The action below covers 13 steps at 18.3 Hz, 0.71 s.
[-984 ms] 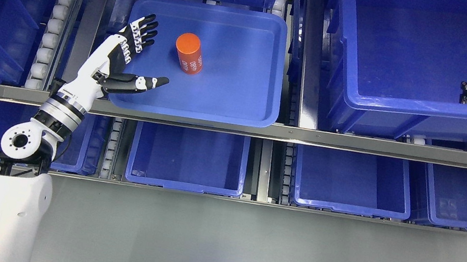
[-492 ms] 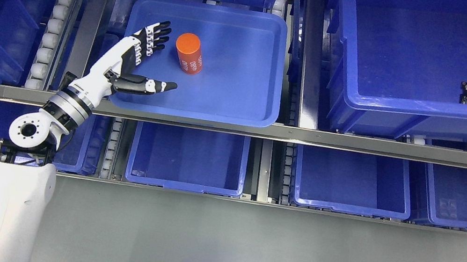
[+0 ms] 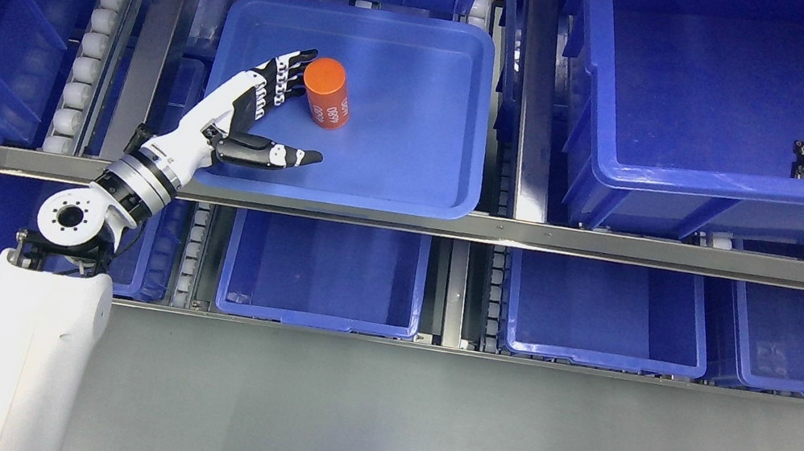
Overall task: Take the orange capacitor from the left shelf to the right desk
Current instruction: 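Close the left hand fingers around the orange capacitor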
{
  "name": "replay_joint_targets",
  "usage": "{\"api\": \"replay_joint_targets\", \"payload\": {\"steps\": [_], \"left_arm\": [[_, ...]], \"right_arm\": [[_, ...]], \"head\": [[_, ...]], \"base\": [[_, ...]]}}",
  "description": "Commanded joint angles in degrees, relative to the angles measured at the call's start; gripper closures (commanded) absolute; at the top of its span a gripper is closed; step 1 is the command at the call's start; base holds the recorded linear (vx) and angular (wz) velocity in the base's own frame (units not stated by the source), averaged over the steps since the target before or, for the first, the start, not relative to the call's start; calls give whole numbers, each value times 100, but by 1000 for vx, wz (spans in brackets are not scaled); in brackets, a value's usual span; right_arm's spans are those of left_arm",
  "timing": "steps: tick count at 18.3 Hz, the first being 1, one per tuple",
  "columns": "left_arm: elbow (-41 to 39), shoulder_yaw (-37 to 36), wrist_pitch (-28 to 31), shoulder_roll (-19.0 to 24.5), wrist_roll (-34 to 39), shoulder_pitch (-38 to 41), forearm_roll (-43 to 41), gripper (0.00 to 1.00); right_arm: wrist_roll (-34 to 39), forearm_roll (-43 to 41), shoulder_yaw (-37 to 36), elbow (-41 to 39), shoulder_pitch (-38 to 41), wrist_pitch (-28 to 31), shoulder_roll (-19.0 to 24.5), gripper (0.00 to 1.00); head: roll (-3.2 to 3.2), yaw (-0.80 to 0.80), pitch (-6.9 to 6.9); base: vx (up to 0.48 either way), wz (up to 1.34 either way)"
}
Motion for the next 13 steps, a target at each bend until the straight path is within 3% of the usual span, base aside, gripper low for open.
{"api": "replay_joint_targets", "payload": {"steps": [1,6,13], "left_arm": [[360,-88,-21,-24,-11,-87,74,5],[368,-61,-30,-50,-11,-166,74,17],[438,-132,-12,-111,-2,-412,13,18]], "right_arm": [[2,26,-70,-100,114,3,-100,0],[2,26,-70,-100,114,3,-100,0],[2,26,-70,-100,114,12,-100,0]], "head": [[0,0,0],[0,0,0],[0,0,0]], "base": [[0,0],[0,0],[0,0]]}}
